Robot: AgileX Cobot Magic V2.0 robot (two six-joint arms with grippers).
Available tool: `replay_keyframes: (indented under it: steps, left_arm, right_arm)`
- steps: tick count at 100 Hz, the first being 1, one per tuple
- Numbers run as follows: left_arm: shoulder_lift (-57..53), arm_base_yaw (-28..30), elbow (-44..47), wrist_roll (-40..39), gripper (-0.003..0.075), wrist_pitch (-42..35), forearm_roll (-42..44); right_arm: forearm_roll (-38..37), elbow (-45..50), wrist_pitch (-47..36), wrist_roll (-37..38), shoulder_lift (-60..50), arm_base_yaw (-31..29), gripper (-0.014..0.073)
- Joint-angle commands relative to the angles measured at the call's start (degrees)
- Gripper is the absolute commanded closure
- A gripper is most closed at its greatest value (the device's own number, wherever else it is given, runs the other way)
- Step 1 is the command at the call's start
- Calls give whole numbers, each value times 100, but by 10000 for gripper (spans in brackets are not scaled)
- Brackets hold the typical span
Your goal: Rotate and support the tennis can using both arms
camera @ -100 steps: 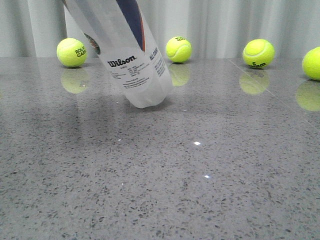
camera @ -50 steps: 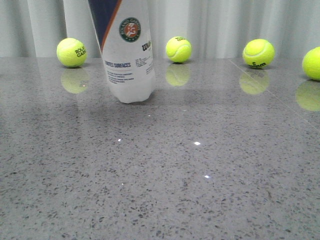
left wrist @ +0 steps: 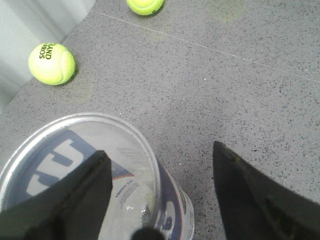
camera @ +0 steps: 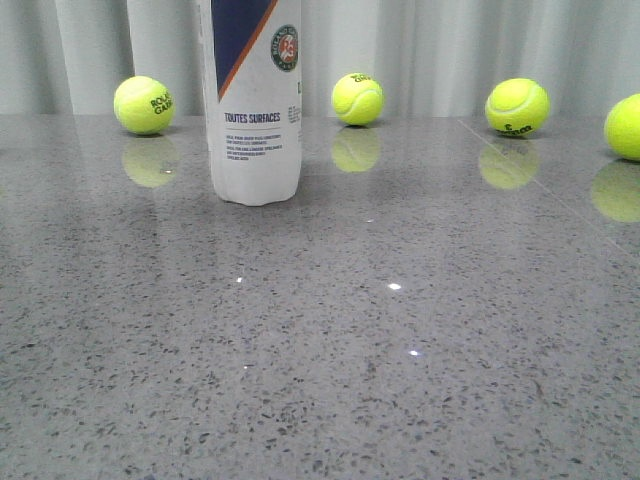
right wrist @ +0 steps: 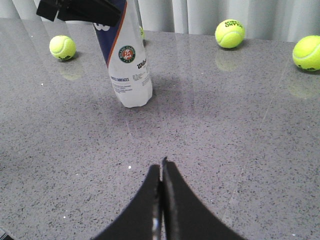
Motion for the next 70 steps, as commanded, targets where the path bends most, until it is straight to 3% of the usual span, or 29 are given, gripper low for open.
replay_keyframes:
  steps: [1,19,46,59,70]
  left_arm:
    - [-160,-21,-159,-106,298,-311,-197]
    - [-280,-21,-159,-106,353,-546,-200]
    - [-792,-21,-61,-106,610,-1223,-200]
    - [-1180,-21,471,-186,715,-1713,-200]
    - [-1640,-21,1188,-499,739,-2373,-200]
  right_arm:
    - [-32,-141,-462,-19,66,11,654]
    - [-32,-141,-462,-19,66,11,654]
    - [-32,-141,-462,-19,66,11,654]
    - [-32,-141,-462,-19,66,11,654]
    - [-32,-141,-462,-19,66,11,654]
